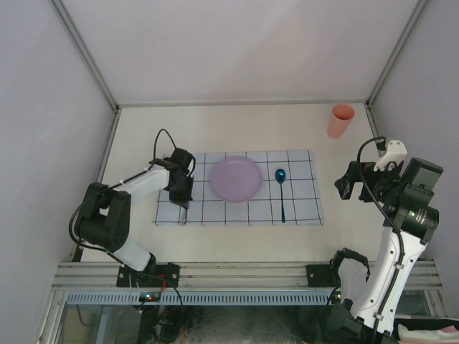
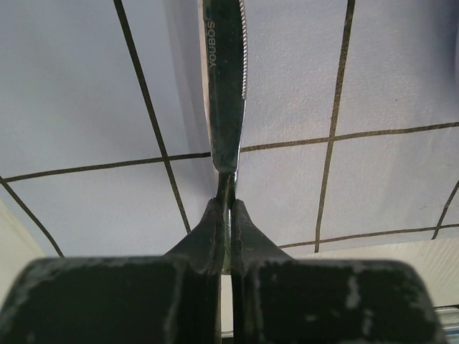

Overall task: Set the dinner table for one person
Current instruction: Adjust the knife on the napkin.

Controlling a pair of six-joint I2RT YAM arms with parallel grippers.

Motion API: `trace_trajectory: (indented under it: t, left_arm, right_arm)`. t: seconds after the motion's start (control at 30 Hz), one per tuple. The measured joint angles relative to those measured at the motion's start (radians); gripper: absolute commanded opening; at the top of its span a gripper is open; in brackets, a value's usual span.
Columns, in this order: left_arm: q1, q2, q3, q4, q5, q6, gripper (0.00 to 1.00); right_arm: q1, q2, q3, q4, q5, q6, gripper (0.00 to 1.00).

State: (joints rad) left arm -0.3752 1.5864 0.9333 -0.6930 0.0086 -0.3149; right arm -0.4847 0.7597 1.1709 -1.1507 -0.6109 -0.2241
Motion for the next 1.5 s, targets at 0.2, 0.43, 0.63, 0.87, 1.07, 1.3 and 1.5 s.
trace_trajectory:
  t: [0.2,0.43,0.63,0.87,1.07,1.3,1.5]
  left_arm:
    - [0.005,-0.018,-0.012,0.006,-0.003,-0.010,0.00]
    - [0.032,-0.018,-0.012,0.019,-0.002,-0.016,0.00]
    - [0.041,-0.001,-0.012,0.019,-0.001,-0.016,0.00]
    - [0.042,0.026,-0.009,0.025,0.003,-0.016,0.00]
    - [0.043,0.043,0.006,0.013,0.004,-0.016,0.00]
    - [0.047,0.051,0.013,0.006,0.007,-0.016,0.00]
    - [0.053,0.072,0.036,-0.015,0.014,-0.016,0.00]
  right_arm:
    - [0.000,-0.002,0.000,-0.007,0.000,-0.001,1.00]
    - [0.000,-0.018,0.000,-0.018,0.000,-0.002,1.00]
    - [0.000,-0.025,0.000,-0.026,0.000,-0.005,1.00]
    - [-0.006,-0.019,0.000,-0.025,0.000,-0.005,1.00]
    - [-0.006,-0.013,0.000,-0.025,-0.001,-0.005,1.00]
    - [-0.006,-0.011,0.000,-0.025,-0.001,-0.006,1.00]
    - [-0.006,-0.006,0.000,-0.025,-0.001,-0.006,1.00]
